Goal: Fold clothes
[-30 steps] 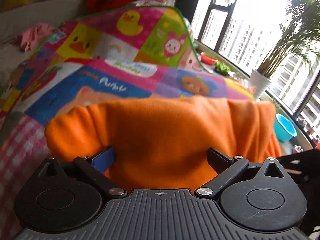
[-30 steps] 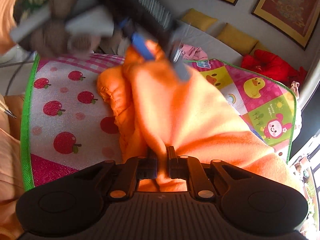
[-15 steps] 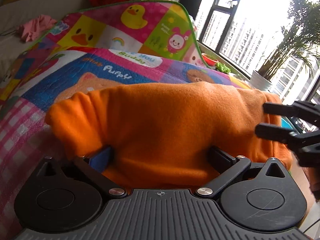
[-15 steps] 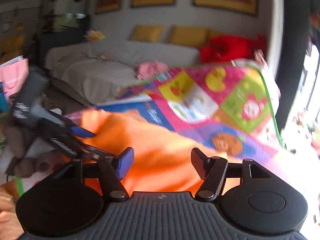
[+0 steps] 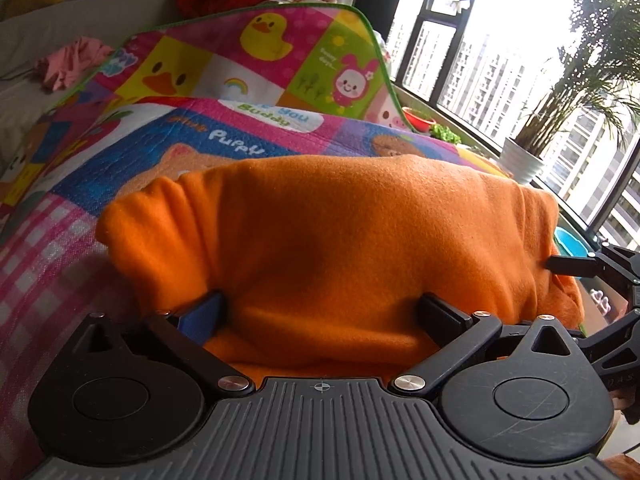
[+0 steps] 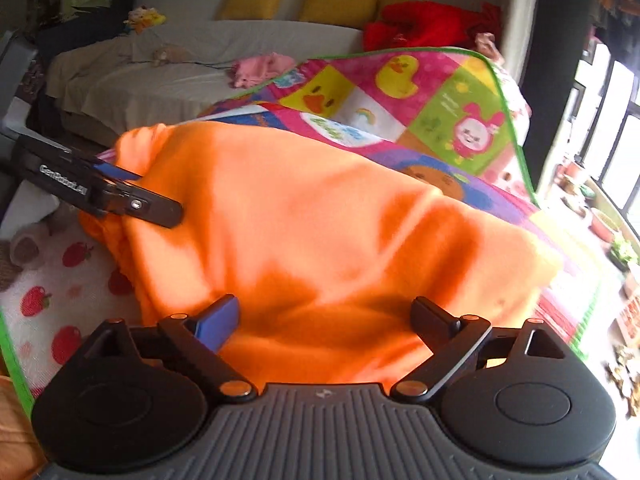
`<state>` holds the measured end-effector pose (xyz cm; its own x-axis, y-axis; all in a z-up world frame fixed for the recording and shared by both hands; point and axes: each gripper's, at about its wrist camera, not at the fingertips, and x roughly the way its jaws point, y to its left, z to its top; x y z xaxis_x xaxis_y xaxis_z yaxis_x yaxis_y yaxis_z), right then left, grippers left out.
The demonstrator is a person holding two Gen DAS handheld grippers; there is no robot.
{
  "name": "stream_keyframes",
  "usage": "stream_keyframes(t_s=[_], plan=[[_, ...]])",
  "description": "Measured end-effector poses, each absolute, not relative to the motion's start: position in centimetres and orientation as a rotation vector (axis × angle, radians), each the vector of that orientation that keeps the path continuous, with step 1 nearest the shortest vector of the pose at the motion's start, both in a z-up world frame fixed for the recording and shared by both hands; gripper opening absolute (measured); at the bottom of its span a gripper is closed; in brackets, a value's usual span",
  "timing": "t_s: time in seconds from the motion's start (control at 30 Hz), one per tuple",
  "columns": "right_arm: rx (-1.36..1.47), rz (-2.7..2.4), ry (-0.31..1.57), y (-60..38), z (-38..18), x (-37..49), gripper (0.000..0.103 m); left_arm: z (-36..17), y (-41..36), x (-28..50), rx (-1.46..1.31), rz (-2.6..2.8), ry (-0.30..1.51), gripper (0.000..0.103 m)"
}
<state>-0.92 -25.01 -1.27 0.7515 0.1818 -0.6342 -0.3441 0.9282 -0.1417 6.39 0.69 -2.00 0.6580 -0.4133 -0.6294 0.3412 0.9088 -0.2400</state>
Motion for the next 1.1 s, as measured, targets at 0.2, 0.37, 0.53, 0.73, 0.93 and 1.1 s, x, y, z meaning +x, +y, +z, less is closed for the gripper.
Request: stream_keyframes(t_s=[0.2,0.37,0.53,0.73,0.93,1.1], plan=[[-0.229,0.243,0.702,-24.9,-2.3,0.1,0.101,-2.2,0.8,6.2,-0.106,-0.418,0.722,0.103],[-0.301,0.276,0.663,-23.3,-2.4,2.4,0.101,-2.2,1.4,7.2,-0.13,-0.364,0.712,0.103],[-0.373,0.274,0.616,-21.7,-2.4,5.9,0.101,-2.1,2.2,8.6,-0.148,-0.322,0.709,0.103],[-0.25,0.283,0.649,-23.1,-2.8,6.3,0.102,-1.8,2.7,8.1,-0.157,-0.339,0.714,0.103],[-0.127,0.317,0.666,-24.9,-2.7,5.6,0.103,-1.3,3.3,8.4,-0.203,-0.344,0.74,0.103],[-0.045,0.342,0.613,-26.5,-0.2,4.3,0.103,-1.5,3.0,8.4,-0.2,-0.328,0.743,0.103]])
